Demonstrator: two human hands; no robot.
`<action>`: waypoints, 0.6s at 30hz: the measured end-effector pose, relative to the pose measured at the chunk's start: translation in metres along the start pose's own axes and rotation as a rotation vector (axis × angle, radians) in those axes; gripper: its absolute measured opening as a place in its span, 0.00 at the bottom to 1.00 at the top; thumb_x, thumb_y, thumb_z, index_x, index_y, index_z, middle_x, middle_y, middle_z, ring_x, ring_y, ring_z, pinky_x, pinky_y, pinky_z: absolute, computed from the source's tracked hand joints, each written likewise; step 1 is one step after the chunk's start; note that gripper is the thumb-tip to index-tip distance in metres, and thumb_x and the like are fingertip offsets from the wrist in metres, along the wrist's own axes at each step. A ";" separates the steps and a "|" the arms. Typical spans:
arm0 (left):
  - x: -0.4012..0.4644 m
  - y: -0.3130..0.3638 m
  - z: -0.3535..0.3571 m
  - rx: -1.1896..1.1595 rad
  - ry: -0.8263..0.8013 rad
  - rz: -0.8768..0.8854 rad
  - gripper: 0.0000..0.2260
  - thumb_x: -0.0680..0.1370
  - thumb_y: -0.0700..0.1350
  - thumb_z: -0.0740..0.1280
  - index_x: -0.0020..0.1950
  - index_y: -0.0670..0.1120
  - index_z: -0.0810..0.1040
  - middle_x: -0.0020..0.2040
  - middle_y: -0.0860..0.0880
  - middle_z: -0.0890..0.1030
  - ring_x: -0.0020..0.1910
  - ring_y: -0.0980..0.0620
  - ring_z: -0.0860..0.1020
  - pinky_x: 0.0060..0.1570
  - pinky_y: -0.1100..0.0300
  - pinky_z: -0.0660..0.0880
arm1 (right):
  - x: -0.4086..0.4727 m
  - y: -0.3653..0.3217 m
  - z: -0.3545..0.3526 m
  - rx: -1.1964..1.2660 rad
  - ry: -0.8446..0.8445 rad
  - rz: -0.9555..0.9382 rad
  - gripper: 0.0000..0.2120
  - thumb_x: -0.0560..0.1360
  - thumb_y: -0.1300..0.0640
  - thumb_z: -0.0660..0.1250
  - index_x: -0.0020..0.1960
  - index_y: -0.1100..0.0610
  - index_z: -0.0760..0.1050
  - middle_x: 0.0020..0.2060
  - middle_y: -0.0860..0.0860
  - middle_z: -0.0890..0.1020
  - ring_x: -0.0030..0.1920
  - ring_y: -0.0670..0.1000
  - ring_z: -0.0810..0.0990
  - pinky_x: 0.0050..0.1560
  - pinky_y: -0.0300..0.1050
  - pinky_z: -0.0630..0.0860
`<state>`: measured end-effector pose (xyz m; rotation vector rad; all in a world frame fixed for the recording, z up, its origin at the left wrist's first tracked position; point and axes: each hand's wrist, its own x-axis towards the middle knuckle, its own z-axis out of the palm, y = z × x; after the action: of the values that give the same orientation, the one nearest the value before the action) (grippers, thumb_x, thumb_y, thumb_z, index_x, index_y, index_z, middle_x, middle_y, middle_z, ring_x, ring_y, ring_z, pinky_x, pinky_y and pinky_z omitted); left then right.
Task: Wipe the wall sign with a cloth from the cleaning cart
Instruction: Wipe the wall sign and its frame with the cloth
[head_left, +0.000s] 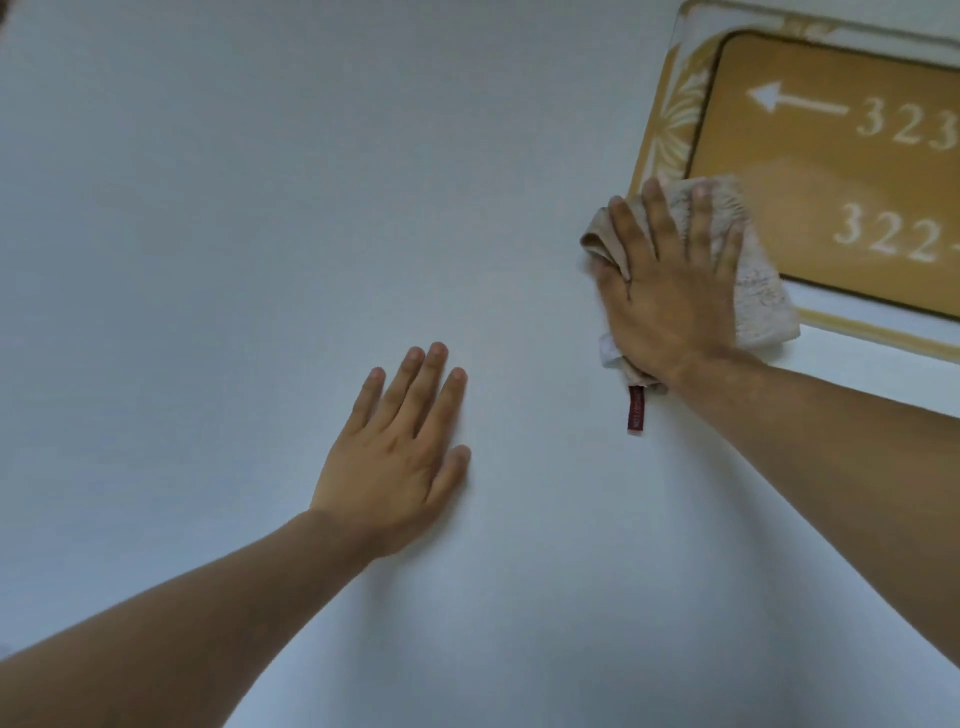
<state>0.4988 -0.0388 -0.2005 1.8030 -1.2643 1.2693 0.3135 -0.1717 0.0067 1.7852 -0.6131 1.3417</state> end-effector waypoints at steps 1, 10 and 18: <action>-0.001 -0.001 -0.006 0.006 -0.030 0.004 0.30 0.83 0.59 0.44 0.82 0.48 0.44 0.82 0.47 0.40 0.81 0.49 0.39 0.78 0.44 0.46 | 0.001 0.001 -0.002 -0.009 -0.020 -0.012 0.29 0.83 0.38 0.43 0.82 0.45 0.48 0.82 0.48 0.47 0.80 0.61 0.40 0.75 0.70 0.40; 0.086 0.018 -0.071 -0.141 0.005 -0.014 0.30 0.81 0.58 0.44 0.82 0.50 0.44 0.82 0.48 0.42 0.80 0.51 0.39 0.79 0.49 0.41 | 0.015 0.017 -0.022 -0.090 -0.135 -0.165 0.33 0.80 0.36 0.41 0.82 0.48 0.48 0.82 0.50 0.46 0.80 0.61 0.39 0.76 0.68 0.42; 0.171 0.057 -0.070 -0.152 0.108 0.051 0.30 0.81 0.57 0.45 0.82 0.48 0.46 0.83 0.46 0.46 0.81 0.50 0.41 0.79 0.48 0.41 | 0.060 0.048 -0.026 -0.068 -0.132 -0.354 0.33 0.79 0.32 0.41 0.81 0.40 0.42 0.81 0.45 0.42 0.79 0.53 0.33 0.77 0.63 0.39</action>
<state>0.4360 -0.0619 -0.0189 1.5848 -1.3164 1.2454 0.2809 -0.1723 0.0814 1.8348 -0.3829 0.9591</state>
